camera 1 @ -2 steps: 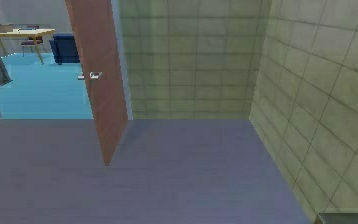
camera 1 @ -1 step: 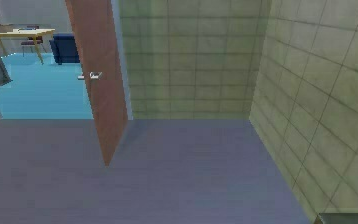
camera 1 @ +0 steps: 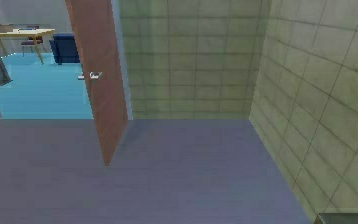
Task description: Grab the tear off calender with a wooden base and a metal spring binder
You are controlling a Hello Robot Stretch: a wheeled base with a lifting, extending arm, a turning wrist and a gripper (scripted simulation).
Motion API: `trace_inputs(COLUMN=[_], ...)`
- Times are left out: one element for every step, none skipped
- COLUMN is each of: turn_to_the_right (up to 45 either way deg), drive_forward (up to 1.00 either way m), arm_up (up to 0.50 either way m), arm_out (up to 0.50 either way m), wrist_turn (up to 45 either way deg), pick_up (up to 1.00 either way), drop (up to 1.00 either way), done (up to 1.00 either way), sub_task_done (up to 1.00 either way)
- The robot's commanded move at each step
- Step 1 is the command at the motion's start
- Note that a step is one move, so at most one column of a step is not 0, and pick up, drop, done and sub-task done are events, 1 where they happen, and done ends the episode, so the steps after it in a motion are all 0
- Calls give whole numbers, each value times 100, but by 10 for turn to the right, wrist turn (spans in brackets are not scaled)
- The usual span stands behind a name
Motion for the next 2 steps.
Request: trace_inputs(turn_to_the_right=[0,0], drive_forward=[0,0], arm_up=[10,0], arm_out=[0,0], wrist_turn=[0,0], pick_up=[0,0], drop=[0,0], done=[0,100], sub_task_done=[0,0])
